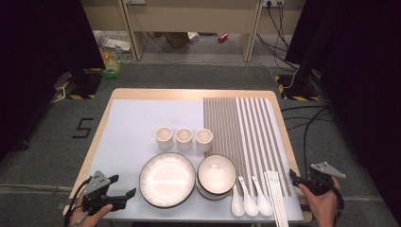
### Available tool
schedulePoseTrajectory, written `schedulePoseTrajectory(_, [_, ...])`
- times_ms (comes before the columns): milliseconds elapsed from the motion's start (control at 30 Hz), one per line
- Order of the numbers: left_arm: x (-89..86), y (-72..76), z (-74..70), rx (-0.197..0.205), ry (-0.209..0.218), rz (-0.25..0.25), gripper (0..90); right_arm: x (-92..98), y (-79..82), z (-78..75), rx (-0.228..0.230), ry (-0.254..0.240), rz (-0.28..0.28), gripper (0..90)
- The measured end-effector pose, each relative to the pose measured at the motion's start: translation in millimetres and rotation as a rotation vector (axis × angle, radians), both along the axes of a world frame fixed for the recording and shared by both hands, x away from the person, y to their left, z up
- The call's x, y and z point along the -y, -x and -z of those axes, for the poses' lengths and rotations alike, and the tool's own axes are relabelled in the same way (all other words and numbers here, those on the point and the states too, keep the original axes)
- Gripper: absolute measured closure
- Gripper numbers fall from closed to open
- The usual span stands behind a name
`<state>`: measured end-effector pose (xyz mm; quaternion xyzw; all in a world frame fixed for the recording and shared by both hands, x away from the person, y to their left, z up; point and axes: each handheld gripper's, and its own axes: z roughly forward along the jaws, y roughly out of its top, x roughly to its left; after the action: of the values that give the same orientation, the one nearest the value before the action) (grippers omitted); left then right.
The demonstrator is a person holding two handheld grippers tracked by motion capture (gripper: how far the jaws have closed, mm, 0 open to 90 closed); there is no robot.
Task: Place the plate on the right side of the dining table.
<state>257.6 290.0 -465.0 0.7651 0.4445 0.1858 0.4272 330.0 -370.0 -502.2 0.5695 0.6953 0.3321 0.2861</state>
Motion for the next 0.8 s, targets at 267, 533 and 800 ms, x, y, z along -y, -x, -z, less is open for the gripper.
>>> schedulePoseTrajectory(267, [14.9,5.1,-1.1,0.003,-0.015,0.043,14.8,-0.3,0.1,-0.1,0.000,0.004,0.001,17.4])
schedulePoseTrajectory(533, [26.8,6.4,1.9,-0.007,-0.025,0.068,14.9,-0.4,-0.2,-0.5,-0.002,0.004,0.000,17.3])
schedulePoseTrajectory(800, [32.2,8.0,1.9,-0.009,-0.025,0.087,14.5,0.2,-0.2,0.0,-0.001,-0.001,-0.002,17.3])
